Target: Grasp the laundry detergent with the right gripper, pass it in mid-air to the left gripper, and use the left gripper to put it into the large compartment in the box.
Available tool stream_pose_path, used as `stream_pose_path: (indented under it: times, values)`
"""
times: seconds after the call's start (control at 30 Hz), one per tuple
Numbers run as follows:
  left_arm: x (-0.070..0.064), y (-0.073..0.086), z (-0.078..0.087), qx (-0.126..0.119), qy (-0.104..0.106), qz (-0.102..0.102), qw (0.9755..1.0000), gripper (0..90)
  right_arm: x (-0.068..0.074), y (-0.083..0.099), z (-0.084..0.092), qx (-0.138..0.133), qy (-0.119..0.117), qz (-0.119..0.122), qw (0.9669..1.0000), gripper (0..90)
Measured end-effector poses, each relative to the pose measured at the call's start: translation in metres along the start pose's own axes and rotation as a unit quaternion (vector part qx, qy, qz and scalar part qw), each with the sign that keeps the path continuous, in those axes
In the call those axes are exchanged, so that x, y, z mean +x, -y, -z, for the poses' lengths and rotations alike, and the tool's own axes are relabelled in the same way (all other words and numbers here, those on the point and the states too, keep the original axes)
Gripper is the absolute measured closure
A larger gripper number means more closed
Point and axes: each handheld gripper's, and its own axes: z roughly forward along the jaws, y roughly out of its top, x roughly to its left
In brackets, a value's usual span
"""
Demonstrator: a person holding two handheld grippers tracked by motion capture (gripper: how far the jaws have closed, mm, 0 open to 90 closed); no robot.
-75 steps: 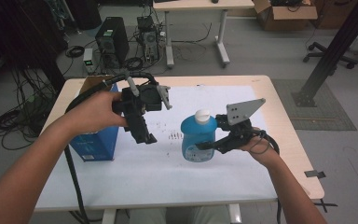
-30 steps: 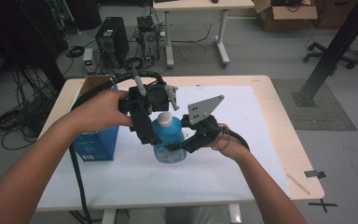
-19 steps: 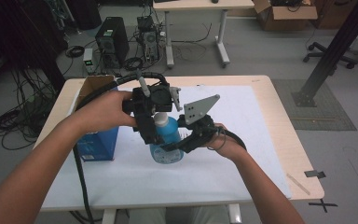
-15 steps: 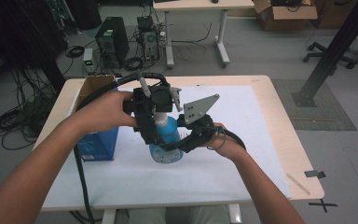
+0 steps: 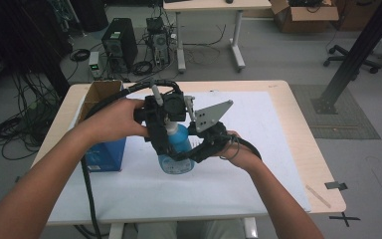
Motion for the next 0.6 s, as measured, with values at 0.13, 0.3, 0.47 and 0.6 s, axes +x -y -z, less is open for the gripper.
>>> stream_pose_path:
  times: [0.13, 0.3, 0.47, 0.6]
  values:
    - [0.0, 0.0004, -0.0035, 0.002, 0.002, 0.001, 1.0, 7.2, -0.0003, 0.0002, 0.0, 0.0, 0.0, 0.0, 1.0, 44.8]
    - [0.0006, 0.0005, -0.0044, 0.001, 0.004, -0.001, 1.0, 8.3, -0.0008, 0.0006, -0.0006, 0.002, -0.001, -0.001, 1.0, 44.8]
    - [0.0003, 0.0004, -0.0043, -0.001, 0.008, -0.004, 1.0, 12.9, -0.0009, 0.0004, -0.0009, 0.001, -0.001, -0.001, 1.0, 44.8]
    - [0.0009, 0.001, -0.0045, -0.001, 0.008, -0.003, 1.0, 14.0, -0.0009, 0.0004, -0.001, 0.002, -0.001, -0.001, 1.0, 44.8]
